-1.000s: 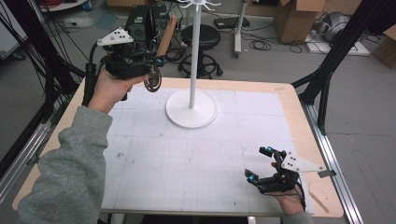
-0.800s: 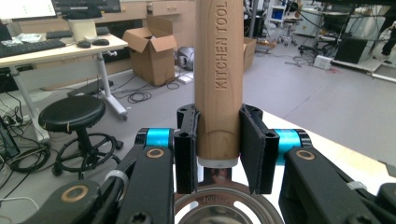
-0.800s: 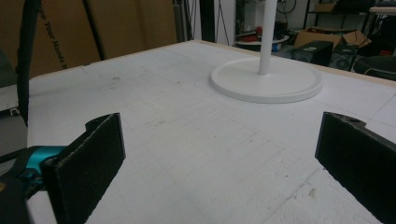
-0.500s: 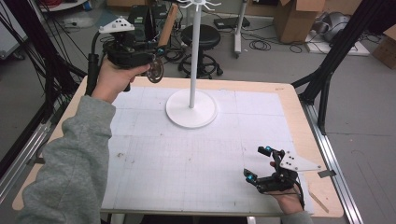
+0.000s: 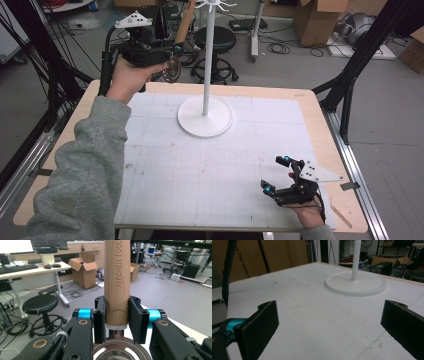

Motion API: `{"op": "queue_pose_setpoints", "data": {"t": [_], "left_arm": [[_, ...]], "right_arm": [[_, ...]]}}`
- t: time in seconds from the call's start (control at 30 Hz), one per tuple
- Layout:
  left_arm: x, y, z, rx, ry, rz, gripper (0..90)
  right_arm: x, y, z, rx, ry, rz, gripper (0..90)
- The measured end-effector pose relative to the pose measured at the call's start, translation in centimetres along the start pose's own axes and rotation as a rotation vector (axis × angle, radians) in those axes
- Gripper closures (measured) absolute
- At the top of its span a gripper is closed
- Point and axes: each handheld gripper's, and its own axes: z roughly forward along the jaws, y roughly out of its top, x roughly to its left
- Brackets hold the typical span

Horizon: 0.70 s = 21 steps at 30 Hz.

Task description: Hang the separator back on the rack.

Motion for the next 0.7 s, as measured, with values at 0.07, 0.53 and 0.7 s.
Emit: {"op": "queue_pose_setpoints", "data": {"t": [0.07,0.53,0.7], "left_arm": [[0.1,0.0,0.2,0.003,0.005,0.0,68.6],[0.1,-0.4,1.5,0.004,-0.009,-0.017,68.6],[0.1,-0.6,1.9,0.012,-0.008,-0.013,68.6]], "right_arm": [[0.0,0.0,0.0,0.0,0.003,0.0,0.7],[-0.1,0.0,-0.1,-0.002,-0.001,0.006,0.7],[-0.1,0.0,-0.1,-0.003,-0.002,0.007,0.7]]}}
